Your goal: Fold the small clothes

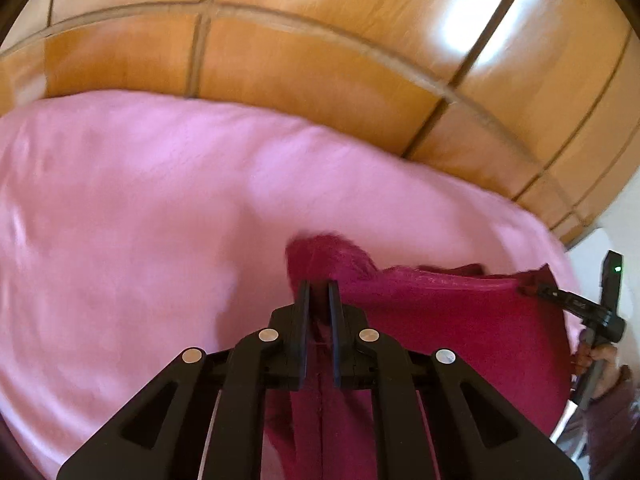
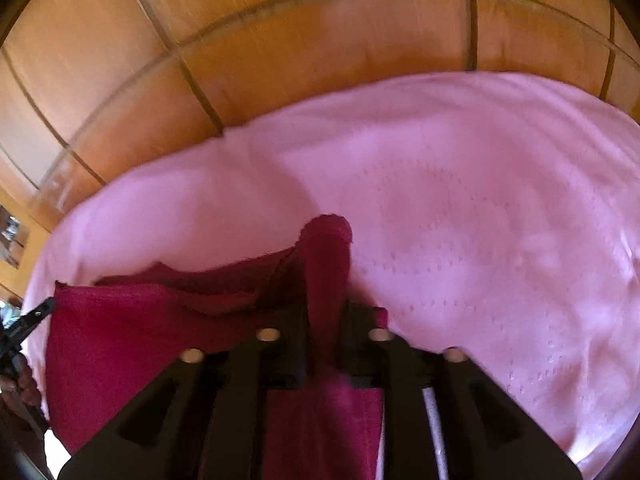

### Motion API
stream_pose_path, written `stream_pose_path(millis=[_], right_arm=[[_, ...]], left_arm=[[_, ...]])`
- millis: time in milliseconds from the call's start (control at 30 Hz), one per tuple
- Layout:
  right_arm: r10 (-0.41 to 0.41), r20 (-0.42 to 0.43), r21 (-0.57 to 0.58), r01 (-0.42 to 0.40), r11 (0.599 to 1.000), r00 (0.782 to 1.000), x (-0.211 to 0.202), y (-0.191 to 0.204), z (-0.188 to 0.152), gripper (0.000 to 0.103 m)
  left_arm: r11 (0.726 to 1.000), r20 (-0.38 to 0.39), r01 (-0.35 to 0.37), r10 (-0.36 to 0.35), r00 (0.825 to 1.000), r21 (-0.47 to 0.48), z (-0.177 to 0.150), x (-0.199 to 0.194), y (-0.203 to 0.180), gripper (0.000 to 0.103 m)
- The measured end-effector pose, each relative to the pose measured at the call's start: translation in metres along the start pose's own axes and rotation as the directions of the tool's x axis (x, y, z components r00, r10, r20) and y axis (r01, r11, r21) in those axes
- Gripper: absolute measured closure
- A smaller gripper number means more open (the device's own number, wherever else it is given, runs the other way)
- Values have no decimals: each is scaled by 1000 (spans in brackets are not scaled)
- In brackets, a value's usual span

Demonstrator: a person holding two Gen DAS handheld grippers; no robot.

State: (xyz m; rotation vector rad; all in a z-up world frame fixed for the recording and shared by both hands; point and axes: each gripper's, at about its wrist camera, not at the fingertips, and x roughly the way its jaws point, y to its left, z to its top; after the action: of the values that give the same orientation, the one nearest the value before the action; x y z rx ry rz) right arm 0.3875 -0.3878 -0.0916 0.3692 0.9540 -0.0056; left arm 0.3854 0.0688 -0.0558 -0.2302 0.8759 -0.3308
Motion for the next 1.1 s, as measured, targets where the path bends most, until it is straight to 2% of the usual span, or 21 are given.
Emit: stream_pose_path(millis=[67,100,167,333,533,600,700,733,767,833,900,933,1033,1100], right_arm=[[37,7,14,-37,999,999,-5,-4,-3,72],[52,17,14,-52,999,999,-11,-6,-6,69],[80,37,11,-80,997,996,-27,-11,-13,57],[189,44,6,-189,982,981,-80,-29,-53,53],[278,-22,-3,-278,961,960,-120,-37,-120,53],[281,-36,-9,-281,960,959,-125,-37,-139,53],[288,-47,6,-288,958,956,-120,-35,-153,59],[284,-53,1,-284,959,957,-116,-32,-155,69],[278,-59,-5,-279,960,959,-114,-31,-155,78],[253,-62,-19,-255,967,965,-110,-27,-157,88],[236,-49,-29,-237,971,971,-115,-26,-155,92],[220,-37,-43,-221,974,975,-120,-24,-153,93],[189,2,-80,-188,979,982,-139,-25,-153,96],[173,-1,-76,-172,982,985,-140,-31,-157,97]], left_arm=[[998,-17,40,-41,999,-45,-7,-3,10,94],[996,-15,58,-60,998,-65,-11,-7,15,88],[993,-1,83,-83,997,-87,-23,-23,25,87],[980,7,185,-185,983,-68,-73,-68,31,87],[964,-40,258,-260,965,-58,-142,-99,26,86],[955,-38,286,-289,956,-83,-157,-102,23,60],[950,-18,296,-299,954,-97,-170,-104,19,57],[952,-6,290,-292,957,-95,-172,-104,18,57],[951,4,291,-292,956,-101,-173,-104,18,57],[951,4,291,-292,956,-106,-173,-102,18,61],[959,-1,270,-271,963,-82,-172,-100,16,90],[965,2,253,-253,967,-68,-172,-102,16,94],[971,24,233,-232,972,-52,-176,-115,17,97],[976,30,215,-214,976,-34,-181,-122,17,97]])
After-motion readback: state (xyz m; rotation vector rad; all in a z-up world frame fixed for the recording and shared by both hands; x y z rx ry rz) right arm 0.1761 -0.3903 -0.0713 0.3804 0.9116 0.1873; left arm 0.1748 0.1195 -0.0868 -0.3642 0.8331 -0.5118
